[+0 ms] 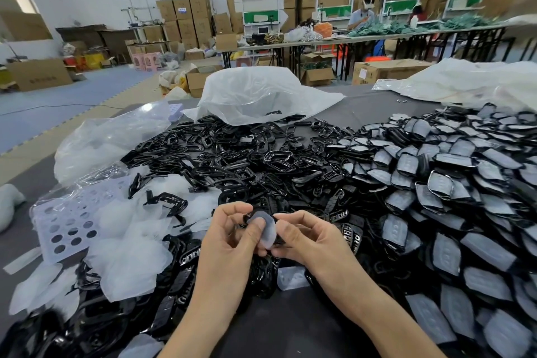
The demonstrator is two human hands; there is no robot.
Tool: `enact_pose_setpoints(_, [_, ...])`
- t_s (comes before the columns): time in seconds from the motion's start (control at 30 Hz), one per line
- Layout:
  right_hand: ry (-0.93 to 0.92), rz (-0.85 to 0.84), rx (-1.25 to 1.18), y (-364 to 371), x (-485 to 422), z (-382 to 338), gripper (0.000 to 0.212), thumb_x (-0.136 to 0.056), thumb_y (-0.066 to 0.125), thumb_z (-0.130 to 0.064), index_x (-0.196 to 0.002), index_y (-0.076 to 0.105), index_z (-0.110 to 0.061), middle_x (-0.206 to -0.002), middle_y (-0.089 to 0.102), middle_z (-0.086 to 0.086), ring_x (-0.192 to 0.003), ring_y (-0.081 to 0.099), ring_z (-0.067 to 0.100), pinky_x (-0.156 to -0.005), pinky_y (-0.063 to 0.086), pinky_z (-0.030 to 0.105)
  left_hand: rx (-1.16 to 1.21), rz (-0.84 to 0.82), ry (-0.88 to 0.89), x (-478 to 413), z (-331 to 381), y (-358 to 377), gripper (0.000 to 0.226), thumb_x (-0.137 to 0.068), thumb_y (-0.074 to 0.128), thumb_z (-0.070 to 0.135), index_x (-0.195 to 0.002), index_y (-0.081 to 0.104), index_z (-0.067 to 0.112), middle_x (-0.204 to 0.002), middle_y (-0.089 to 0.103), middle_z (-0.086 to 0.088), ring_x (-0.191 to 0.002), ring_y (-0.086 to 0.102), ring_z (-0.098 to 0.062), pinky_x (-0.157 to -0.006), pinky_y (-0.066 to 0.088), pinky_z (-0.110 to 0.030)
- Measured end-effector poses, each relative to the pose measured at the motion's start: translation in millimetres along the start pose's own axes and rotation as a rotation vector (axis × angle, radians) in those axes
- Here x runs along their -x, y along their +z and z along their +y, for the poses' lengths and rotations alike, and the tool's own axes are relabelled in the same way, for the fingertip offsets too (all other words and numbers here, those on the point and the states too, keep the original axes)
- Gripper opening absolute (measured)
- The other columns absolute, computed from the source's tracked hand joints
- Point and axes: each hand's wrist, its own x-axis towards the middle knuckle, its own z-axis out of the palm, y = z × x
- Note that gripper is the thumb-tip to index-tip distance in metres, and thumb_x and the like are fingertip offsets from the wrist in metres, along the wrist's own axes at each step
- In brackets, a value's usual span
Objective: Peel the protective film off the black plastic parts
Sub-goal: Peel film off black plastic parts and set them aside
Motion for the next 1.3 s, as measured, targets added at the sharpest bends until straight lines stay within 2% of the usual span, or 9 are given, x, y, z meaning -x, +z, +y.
enact_pose_setpoints(0.2, [-0.051, 0.085, 0.121, -0.8, -2.3, 6.5, 0.015, -0.087, 0.078, -0.02, -0.097, 0.076, -0.032, -0.09, 0.077, 0.006, -0.077, 0.072, 0.016, -0.073, 0.056, 0.021, 0.071, -0.039, -0.086, 0.4, -0.7, 1.6, 0.012, -0.093, 0.064, 0.01, -0.105, 0.063, 0.011, -0.074, 0.069, -0.001, -0.064, 0.065, -0.016, -0.065, 0.058, -0.025])
enact_pose_setpoints(0.37, [-0.099, 0.142, 0.122, -3.2, -4.0, 4.6, 0.016, -0.079, 0.074, -0.036, -0.093, 0.078, -0.029, -0.077, 0.075, 0.001, -0.064, 0.067, 0.007, -0.061, 0.054, 0.018, 0.118, -0.133, -0.135, 4.1, 2.2, 3.4, 0.013, -0.099, 0.053, 0.005, -0.106, 0.064, 0.007, -0.08, 0.071, -0.006, -0.075, 0.071, -0.02, -0.073, 0.06, -0.03])
enact_pose_setpoints(0.5, [-0.099, 0.126, 0.1, -5.8, -4.8, 6.5, 0.017, -0.079, 0.076, -0.036, -0.09, 0.077, -0.024, -0.07, 0.072, 0.005, -0.059, 0.065, 0.013, -0.056, 0.052, 0.02, -0.033, -0.176, -0.089, 4.4, 1.9, 1.4, 0.017, -0.097, 0.058, 0.006, -0.107, 0.066, 0.017, -0.087, 0.074, -0.005, -0.079, 0.071, -0.023, -0.08, 0.059, -0.032])
enact_pose_setpoints(0.6, [-0.093, 0.104, 0.095, -5.4, -5.1, 8.5, 0.02, -0.079, 0.078, -0.033, -0.088, 0.073, -0.015, -0.067, 0.069, 0.01, -0.058, 0.063, 0.021, -0.054, 0.051, 0.022, -0.081, -0.222, -0.078, 5.6, 1.9, 1.8, 0.022, -0.095, 0.062, 0.008, -0.105, 0.067, 0.026, -0.088, 0.074, -0.006, -0.079, 0.071, -0.02, -0.076, 0.056, -0.024])
enact_pose_setpoints(0.77, [-0.091, 0.122, 0.126, -8.5, -5.4, 6.2, 0.034, -0.077, 0.079, -0.035, -0.089, 0.065, -0.005, -0.065, 0.069, -0.002, -0.051, 0.059, 0.009, -0.048, 0.047, 0.019, 0.05, -0.191, -0.143, 3.1, 2.5, 0.2, 0.029, -0.101, 0.051, 0.007, -0.102, 0.072, 0.027, -0.091, 0.074, -0.007, -0.085, 0.073, -0.025, -0.079, 0.058, -0.028])
enact_pose_setpoints(0.93, [-0.065, 0.118, 0.127, -6.6, -6.1, 7.5, 0.033, -0.074, 0.082, -0.03, -0.089, 0.064, -0.007, -0.07, 0.071, 0.0, -0.056, 0.064, 0.011, -0.052, 0.05, 0.02, -0.109, -0.133, -0.079, 1.4, -1.8, -0.3, 0.022, -0.097, 0.058, 0.006, -0.101, 0.071, 0.024, -0.085, 0.074, -0.001, -0.076, 0.071, -0.017, -0.075, 0.057, -0.023])
enact_pose_setpoints(1.1, [-0.058, 0.088, 0.138, -8.7, -5.9, 8.6, 0.013, -0.088, 0.076, -0.011, -0.099, 0.07, -0.013, -0.079, 0.075, 0.003, -0.068, 0.07, 0.014, -0.063, 0.055, 0.02, -0.085, -0.148, -0.093, 0.7, 0.7, -1.9, 0.016, -0.094, 0.064, 0.006, -0.098, 0.068, 0.021, -0.082, 0.074, -0.003, -0.075, 0.072, -0.018, -0.075, 0.058, -0.023])
enact_pose_setpoints(1.2, [-0.071, 0.076, 0.152, -7.9, -5.5, 6.9, 0.012, -0.092, 0.071, -0.007, -0.102, 0.07, -0.013, -0.084, 0.077, 0.004, -0.071, 0.072, 0.015, -0.066, 0.056, 0.021, -0.101, -0.147, -0.095, 1.1, -0.7, -1.3, 0.012, -0.092, 0.067, 0.007, -0.096, 0.067, 0.018, -0.074, 0.07, -0.001, -0.071, 0.07, -0.018, -0.072, 0.057, -0.023])
enact_pose_setpoints(1.3, [-0.093, 0.097, 0.194, -8.0, -5.0, 5.0, 0.014, -0.092, 0.071, -0.008, -0.102, 0.071, -0.018, -0.089, 0.078, 0.004, -0.074, 0.073, 0.014, -0.067, 0.056, 0.02, -0.019, -0.136, -0.112, 1.8, -0.3, 0.7, 0.009, -0.095, 0.061, 0.004, -0.1, 0.067, 0.01, -0.078, 0.073, -0.007, -0.079, 0.074, -0.024, -0.075, 0.06, -0.028])
